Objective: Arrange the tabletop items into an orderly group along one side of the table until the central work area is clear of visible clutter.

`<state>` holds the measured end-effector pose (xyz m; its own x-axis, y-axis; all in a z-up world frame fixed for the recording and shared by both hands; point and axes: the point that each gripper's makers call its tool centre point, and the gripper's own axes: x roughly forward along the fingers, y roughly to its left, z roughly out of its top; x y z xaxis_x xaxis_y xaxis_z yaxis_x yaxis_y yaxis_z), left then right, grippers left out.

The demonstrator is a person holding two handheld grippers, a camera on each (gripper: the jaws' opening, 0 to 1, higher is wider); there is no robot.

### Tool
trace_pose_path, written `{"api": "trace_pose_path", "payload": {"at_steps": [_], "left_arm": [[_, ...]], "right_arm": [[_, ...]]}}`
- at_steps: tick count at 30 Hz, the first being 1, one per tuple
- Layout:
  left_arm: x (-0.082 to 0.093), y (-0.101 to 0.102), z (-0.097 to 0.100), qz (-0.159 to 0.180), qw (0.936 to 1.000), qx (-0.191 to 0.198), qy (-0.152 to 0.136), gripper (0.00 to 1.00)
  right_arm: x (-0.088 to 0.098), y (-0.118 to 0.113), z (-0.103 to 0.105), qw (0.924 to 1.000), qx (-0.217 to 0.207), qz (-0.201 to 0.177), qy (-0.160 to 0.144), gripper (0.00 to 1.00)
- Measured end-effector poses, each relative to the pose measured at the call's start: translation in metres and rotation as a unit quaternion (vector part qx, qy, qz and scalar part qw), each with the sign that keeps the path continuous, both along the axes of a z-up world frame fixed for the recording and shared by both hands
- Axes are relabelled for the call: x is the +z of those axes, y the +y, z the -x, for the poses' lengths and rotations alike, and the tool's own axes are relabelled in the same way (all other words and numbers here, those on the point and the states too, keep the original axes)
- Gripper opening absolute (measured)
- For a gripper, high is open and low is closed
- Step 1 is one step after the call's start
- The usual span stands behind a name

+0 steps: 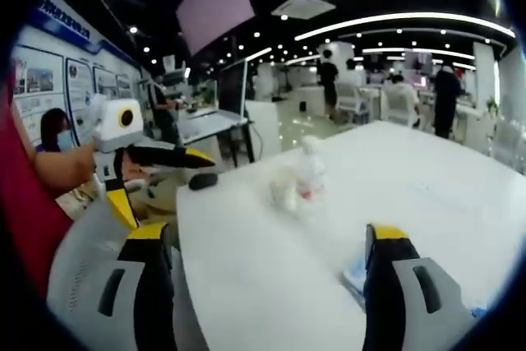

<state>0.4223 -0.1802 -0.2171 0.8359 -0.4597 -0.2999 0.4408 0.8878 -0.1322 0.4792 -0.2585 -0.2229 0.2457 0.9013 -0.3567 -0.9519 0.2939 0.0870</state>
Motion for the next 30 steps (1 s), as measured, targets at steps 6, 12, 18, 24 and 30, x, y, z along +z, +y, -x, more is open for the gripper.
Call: {"api": "trace_pose_path", "payload": {"at_steps": [6, 12, 18, 24, 30], "left_arm": [[0.002, 0.026, 0.007, -0.006, 0.9996, 0.029, -0.004, 0.99], [0.003, 0.044, 0.014, -0.003, 0.9986, 0.052, -0.006, 0.99], [0.000, 0.052, 0.018, 0.000, 0.9981, 0.062, -0.003, 0.99], [0.000, 0.058, 0.022, 0.002, 0.9976, 0.069, 0.000, 0.99], [-0.003, 0.061, 0.023, 0.010, 0.9972, 0.075, 0.001, 0.99]], "right_arm": [[-0.009, 0.037, 0.005, 0.9993, 0.035, 0.010, 0.005, 0.94], [-0.023, 0.074, 0.009, 0.9975, 0.065, 0.026, 0.008, 0.91], [-0.037, 0.113, 0.014, 0.9950, 0.092, 0.040, 0.000, 0.89], [-0.042, 0.145, 0.010, 0.9929, 0.107, 0.045, -0.025, 0.89], [-0.033, 0.162, -0.014, 0.9920, 0.101, 0.052, -0.055, 0.88]]}}
